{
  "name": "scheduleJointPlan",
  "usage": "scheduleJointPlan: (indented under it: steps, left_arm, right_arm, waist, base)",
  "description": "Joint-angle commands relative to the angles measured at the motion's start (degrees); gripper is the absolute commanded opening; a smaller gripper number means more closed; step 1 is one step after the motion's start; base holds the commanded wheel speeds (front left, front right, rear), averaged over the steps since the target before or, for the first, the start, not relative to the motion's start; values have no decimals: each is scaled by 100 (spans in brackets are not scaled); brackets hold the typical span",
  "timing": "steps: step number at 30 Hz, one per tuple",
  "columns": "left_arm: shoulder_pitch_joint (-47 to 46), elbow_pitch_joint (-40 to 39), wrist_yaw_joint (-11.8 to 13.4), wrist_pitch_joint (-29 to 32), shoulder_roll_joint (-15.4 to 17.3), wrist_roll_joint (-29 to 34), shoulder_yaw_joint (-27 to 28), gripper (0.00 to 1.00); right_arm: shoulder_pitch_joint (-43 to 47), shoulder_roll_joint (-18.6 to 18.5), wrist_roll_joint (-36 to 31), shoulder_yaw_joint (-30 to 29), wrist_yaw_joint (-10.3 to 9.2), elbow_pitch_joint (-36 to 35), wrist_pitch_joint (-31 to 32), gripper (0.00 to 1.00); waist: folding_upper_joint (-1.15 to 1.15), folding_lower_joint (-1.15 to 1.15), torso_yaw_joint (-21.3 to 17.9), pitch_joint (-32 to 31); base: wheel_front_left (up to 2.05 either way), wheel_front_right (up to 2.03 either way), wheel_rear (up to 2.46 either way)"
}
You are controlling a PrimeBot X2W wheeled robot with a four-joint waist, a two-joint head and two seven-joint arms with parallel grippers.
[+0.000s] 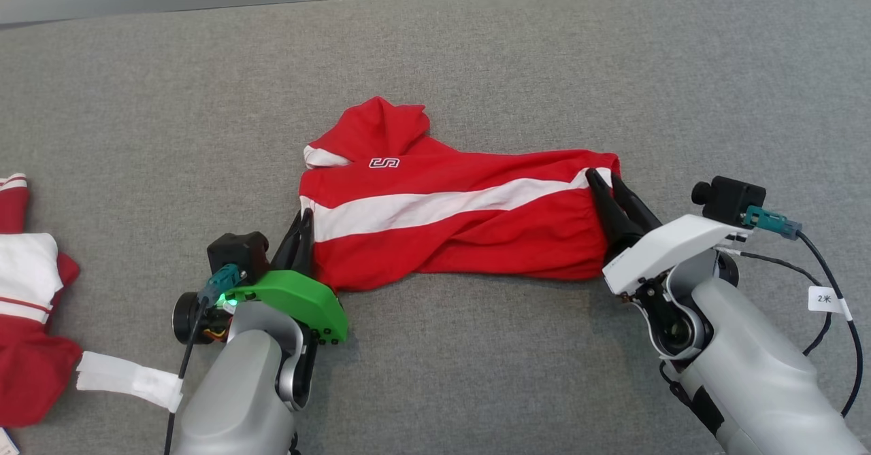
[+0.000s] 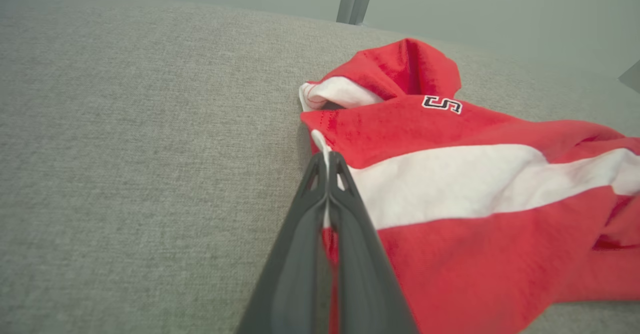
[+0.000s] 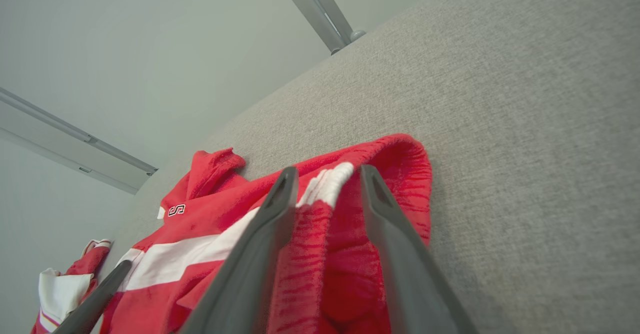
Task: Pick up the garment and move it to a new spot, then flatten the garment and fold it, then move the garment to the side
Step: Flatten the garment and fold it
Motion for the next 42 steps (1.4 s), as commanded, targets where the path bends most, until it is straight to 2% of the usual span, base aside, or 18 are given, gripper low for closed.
scheduleJointPlan:
  steps: [1,6,7,9,16,19,24,27,28,34,38,42]
  left_arm:
    - [67,3,30,-19,20,-38,5,0]
    - [99,6,47,-19,20,-48,-7,0]
    - [100,3,51,-19,20,-48,-7,0]
    - [90,-9,45,-19,20,-51,3,0]
    - [128,-256,-17,-18,22,-17,200,0]
    - [122,-515,-157,-18,77,-67,410,0]
    - [-245,-774,-365,108,545,-16,524,0]
    - [-516,-1037,-447,441,822,-186,650,0]
    - [-516,-1037,-447,441,822,-186,650,0]
    - [-1195,-1983,-536,1298,1304,-512,867,0]
    - [-1594,-2680,-437,1795,1562,-494,900,0]
    - [-1892,-3134,-316,2232,1690,-452,868,0]
  right_arm:
    - [-48,-42,64,50,-2,52,45,44]
    - [-111,-118,251,217,-2,187,65,42]
    - [-118,-122,274,256,-2,205,72,36]
    - [-150,-143,311,311,-2,200,1,0]
    - [-158,-225,597,333,-2,-36,-254,0]
    - [-193,-304,789,319,-2,-221,-298,0]
    - [-460,-435,980,291,-1,-540,-337,0]
    - [-688,-559,1043,236,-2,-690,-334,0]
    - [-688,-559,1043,236,-2,-690,-334,0]
    - [-1227,-834,1131,96,-4,-1049,-108,0]
    - [-1534,-972,1273,-86,-6,-1303,227,0]
    - [-1744,-1041,1356,-150,-6,-1365,830,0]
  waist:
    - [0,0,14,-7]
    - [0,0,32,-31]
    - [0,0,33,-33]
    - [0,0,32,-34]
    - [0,0,21,-251]
    - [0,0,6,-534]
    - [0,0,-23,-1100]
    - [0,0,-7,-1363]
    - [0,0,-7,-1363]
    - [0,0,78,-1560]
    - [0,0,125,-1474]
    - [0,0,139,-1067]
  base:
    - [0,0,0]
    - [0,0,0]
    - [0,0,0]
    - [0,0,0]
    - [0,0,0]
    - [0,0,0]
    - [0,0,0]
    - [0,0,0]
    - [0,0,0]
    - [0,0,0]
    - [0,0,0]
    - [0,0,0]
